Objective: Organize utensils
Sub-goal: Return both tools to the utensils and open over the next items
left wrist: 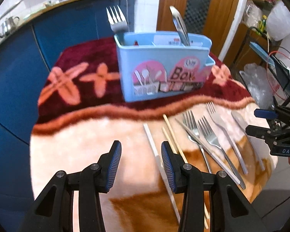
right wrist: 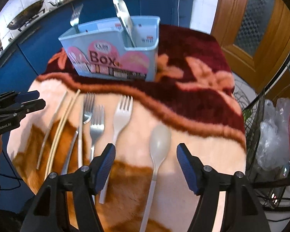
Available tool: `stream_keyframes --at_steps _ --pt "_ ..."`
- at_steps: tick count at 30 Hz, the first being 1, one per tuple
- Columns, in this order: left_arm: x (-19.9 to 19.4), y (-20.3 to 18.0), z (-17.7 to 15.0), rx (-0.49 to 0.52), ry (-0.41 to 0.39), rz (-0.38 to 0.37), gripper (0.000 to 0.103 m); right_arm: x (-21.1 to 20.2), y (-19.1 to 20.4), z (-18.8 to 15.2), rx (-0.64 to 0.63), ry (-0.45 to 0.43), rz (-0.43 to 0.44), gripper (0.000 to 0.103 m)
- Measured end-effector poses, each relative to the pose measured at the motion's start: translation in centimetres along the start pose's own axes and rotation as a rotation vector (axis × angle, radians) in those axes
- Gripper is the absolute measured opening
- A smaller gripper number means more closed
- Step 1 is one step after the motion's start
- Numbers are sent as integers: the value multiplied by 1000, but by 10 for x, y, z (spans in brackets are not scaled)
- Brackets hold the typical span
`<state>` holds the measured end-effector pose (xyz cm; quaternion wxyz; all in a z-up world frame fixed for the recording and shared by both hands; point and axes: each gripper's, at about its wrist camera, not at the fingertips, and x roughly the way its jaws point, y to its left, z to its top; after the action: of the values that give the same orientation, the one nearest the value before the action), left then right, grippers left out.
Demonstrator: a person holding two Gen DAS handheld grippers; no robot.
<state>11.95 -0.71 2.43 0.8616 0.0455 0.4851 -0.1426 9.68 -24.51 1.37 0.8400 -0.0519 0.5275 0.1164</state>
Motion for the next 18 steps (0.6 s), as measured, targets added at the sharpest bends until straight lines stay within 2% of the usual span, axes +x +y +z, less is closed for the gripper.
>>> stream_keyframes --at_steps 7,13,18 --pt "24 -4 -2 3 92 -19 44 17 -1 -3 6 90 21 73" --pt "37 1 -1 -29 137 -32 44 24 -10 -1 52 126 70 77" --pt "43 2 3 -39 165 -58 44 31 -15 0 68 161 71 77"
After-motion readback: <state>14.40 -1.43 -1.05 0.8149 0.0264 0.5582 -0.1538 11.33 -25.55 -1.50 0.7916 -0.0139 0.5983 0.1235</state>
